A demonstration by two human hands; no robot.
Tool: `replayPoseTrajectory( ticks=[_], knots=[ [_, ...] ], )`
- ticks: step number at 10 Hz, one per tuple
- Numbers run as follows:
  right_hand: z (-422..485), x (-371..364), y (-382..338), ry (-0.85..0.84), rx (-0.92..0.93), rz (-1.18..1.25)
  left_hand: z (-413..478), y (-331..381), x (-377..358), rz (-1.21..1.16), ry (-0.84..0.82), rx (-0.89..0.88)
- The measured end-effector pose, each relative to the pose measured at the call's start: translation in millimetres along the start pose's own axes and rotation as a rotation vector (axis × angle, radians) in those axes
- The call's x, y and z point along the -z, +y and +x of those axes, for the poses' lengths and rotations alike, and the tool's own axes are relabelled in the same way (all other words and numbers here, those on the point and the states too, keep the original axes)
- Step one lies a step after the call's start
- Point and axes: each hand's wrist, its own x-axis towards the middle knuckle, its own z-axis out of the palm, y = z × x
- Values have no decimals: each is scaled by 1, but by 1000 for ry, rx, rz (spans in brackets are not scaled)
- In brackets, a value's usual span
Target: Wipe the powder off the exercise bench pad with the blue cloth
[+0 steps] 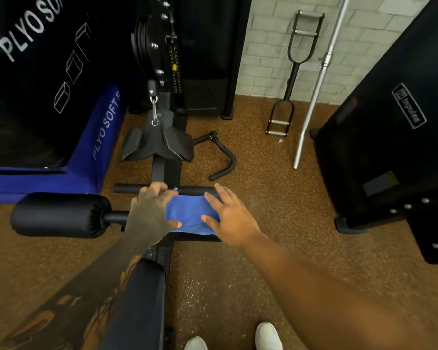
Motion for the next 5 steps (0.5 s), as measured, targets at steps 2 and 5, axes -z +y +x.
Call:
replayPoseTrajectory(
  ticks=[2,5],
  knots=[
    [-2,-23,-4,-116,-31,-133,1,-2,-5,313,-298,-213],
    [-7,18,-7,23,-42,-136,4,20,25,280,-274,-145]
  ],
)
